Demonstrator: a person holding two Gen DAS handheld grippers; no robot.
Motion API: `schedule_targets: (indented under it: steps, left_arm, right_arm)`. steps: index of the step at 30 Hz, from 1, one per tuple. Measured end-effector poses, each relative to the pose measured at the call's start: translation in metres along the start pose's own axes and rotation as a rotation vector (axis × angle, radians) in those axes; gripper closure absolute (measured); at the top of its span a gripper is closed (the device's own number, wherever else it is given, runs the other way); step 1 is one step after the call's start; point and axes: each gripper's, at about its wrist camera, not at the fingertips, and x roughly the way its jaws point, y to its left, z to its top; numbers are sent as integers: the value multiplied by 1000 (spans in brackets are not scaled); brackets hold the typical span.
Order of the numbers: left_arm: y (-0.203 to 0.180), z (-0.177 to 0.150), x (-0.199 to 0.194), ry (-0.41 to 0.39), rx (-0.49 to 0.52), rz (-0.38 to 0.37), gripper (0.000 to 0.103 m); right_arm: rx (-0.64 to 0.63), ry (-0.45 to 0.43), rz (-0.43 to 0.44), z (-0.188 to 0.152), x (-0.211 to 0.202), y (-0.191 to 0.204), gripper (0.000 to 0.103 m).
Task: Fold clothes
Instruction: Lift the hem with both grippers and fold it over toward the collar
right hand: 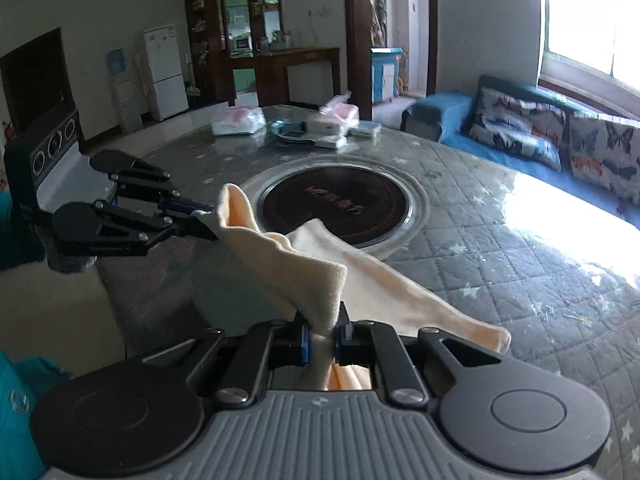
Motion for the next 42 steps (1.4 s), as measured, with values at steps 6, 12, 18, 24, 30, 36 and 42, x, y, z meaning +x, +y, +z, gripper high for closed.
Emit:
schedule_targets:
  steps: [6,12,18,24,30,36,42]
  left_arm:
    - [16,-4,62,94,-82,36,92]
    - [25,-10,83,127,-141,87,87]
    - [35,-3,74,115,-195,149,81]
    - [30,11,54,60,-247,97,81]
    - [-2,26,63,56,-203,-16,81]
    - [-15,25,86,96,-202,-35,81]
    - [-17,21,102,125,-185,-22,81]
  right_arm:
    - [122,58,-14,11,60,-54,92]
    - [258,-10,-96,-9,86,-80,80]
    - [339,-117,-239,-27,66,-88,77]
    - [357,-73,-293,-51,45,-83,70]
    - [406,-57,-318,-66,54,-85,70]
    - [365,-66,-366,-66,63,-77,78]
    - [278,-45,-406,-60,72,-67,83]
